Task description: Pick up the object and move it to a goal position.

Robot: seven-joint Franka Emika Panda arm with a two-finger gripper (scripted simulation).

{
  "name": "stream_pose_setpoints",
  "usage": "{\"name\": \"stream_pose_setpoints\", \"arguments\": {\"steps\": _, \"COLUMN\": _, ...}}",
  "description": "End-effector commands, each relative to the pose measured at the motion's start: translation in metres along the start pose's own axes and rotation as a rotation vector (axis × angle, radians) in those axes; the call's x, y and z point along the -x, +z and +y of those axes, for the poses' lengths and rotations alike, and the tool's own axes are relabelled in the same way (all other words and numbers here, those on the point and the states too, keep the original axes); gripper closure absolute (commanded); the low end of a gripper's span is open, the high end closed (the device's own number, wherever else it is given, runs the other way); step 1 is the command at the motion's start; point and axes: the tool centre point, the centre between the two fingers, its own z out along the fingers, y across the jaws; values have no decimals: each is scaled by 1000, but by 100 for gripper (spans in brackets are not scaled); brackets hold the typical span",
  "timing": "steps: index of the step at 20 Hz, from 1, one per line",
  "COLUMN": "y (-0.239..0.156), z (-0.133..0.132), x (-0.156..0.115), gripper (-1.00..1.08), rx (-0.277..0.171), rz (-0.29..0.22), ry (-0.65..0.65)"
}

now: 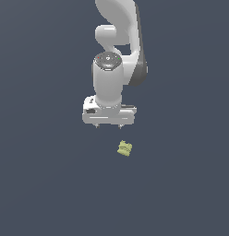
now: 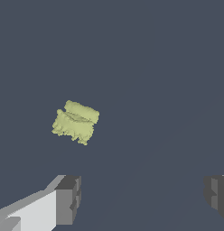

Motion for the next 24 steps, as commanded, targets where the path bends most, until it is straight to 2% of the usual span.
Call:
{"name": "stream_pose_setpoints", "arguments": {"steps": 1, "y": 2, "z": -2, "x": -1, "gripper": -92, "rx": -1, "rz": -1, "ry": 8}}
{"name": "stream_pose_setpoints", "arguments": {"steps": 9, "y": 19, "z": -18, "x": -10, "gripper": -92, "rx": -8, "rz": -6, "ry": 85}}
{"name": "stream_pose_setpoints", "arguments": {"steps": 24, "y": 74, "z": -71, "x": -32, "gripper": -92, "rx": -24, "rz": -29, "ry": 323}}
